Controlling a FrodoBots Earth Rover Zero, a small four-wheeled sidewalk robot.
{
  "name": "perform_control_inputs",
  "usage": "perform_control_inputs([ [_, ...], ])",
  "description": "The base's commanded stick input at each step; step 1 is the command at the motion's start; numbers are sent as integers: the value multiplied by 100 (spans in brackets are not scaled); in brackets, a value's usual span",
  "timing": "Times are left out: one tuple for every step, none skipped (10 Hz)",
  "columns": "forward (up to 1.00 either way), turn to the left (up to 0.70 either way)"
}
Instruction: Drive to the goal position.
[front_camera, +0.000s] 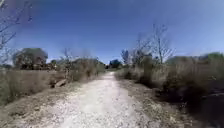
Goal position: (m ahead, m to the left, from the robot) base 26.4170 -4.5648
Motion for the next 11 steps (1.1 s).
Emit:
perform_control_inputs([
  [70, 0],
  [70, 0],
  [70, 0],
  [70, 0],
  [70, 0],
  [70, 0],
  [70, 0],
  [70, 0],
  [70, 0],
  [70, 0],
  [70, 0],
])
